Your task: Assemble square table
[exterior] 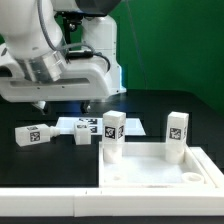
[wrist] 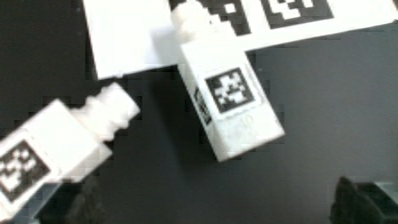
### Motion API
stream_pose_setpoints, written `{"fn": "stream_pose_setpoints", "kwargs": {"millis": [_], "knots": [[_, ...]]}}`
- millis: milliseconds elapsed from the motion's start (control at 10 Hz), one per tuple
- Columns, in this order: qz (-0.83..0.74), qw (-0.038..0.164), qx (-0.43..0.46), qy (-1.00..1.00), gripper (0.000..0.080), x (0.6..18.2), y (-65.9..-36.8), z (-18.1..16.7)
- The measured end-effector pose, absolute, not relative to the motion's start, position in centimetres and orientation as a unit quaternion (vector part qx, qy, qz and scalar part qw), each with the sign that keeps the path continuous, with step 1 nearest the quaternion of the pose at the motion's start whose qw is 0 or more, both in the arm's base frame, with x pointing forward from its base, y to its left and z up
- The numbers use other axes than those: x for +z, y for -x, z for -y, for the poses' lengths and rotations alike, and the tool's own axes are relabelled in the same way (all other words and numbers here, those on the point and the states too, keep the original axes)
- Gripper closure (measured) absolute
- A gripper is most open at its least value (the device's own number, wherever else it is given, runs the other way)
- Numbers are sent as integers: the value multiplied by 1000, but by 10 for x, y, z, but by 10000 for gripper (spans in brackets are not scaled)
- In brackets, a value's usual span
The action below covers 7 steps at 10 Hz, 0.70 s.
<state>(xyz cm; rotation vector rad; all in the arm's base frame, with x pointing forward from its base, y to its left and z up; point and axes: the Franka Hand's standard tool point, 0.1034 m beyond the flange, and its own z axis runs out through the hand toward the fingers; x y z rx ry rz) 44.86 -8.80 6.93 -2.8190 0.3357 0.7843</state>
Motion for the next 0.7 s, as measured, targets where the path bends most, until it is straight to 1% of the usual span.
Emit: {"fn": "stream_pose_setpoints", "kwargs": {"millis": [100,200,300,400,500,600,700], "knots": [[-113,98,265,952,151,70,-448,88],[-127,93,265,951,151,70,-446,84],[-132,84,252,955,151,73,-437,70],[-115,66,210,969,151,72,-426,59],[-107,59,188,975,151,67,-415,52],[-105,55,185,976,151,63,-415,51],[-106,57,188,975,151,64,-416,52]]}}
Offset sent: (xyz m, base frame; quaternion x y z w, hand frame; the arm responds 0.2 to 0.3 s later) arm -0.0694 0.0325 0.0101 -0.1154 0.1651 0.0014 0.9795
